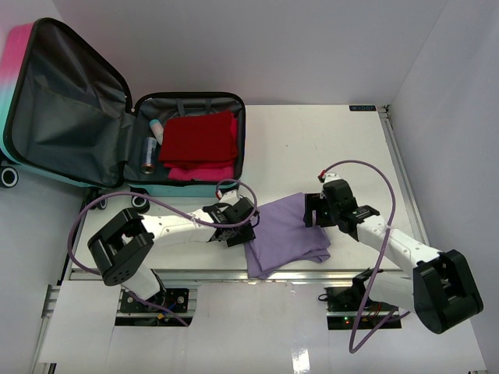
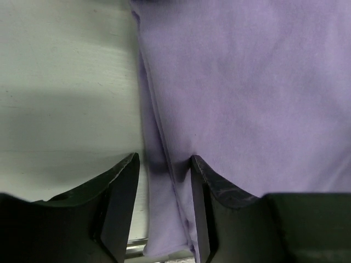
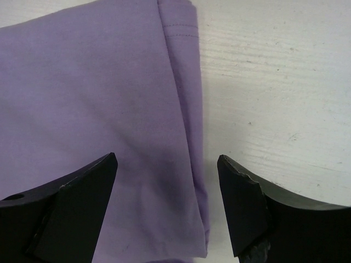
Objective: Pack the luggage
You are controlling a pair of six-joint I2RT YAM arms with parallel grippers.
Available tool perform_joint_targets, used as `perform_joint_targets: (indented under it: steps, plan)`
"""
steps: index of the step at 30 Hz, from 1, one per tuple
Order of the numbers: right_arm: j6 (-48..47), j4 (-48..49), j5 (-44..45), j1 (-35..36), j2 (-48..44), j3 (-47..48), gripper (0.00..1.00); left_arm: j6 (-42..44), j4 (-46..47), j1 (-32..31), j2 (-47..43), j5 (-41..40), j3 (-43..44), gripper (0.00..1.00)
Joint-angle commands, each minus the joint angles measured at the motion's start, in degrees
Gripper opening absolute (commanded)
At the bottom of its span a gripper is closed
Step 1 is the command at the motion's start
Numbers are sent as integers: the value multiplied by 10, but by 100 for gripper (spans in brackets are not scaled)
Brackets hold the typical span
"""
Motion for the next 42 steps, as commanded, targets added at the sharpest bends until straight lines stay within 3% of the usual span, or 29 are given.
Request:
perform_joint_targets:
  steps: [1,8,9,16,20,24,26,28,29,31,32,38,42]
  plan:
    - [-23,37,-69,-5,17,-11,82,-12,-11,-2,-2,-27,4,37]
    - [-10,59,-88,-5,71,-23,83,0,-11,-3,-8,-38,6,1]
    - [-9,60,-89,-5,80,-22,83,1,-10,-2,-8,-41,6,0]
    - [1,67,-95,3,108,-17,67,12,-4,-2,-6,-51,3,0]
    - [1,62,-92,6,104,-15,65,7,-9,-2,-12,-60,-2,2]
    - [1,58,-86,6,101,-12,66,15,-54,0,4,-60,31,34]
    - [0,56,-86,6,99,-10,67,20,-58,0,12,-56,40,39]
    - [0,57,-87,6,98,-11,66,21,-56,0,19,-53,44,35]
    - [0,58,-88,6,100,-11,66,20,-56,0,21,-53,44,25]
    - [1,58,-91,7,105,-9,60,18,-49,0,21,-55,40,4]
    - [1,56,-90,9,105,-7,54,16,-46,0,20,-55,39,0]
    - [12,27,-59,29,64,5,12,29,-38,0,-11,-61,48,0]
    - [28,-3,-8,48,22,18,8,74,-38,-1,-28,-68,74,0]
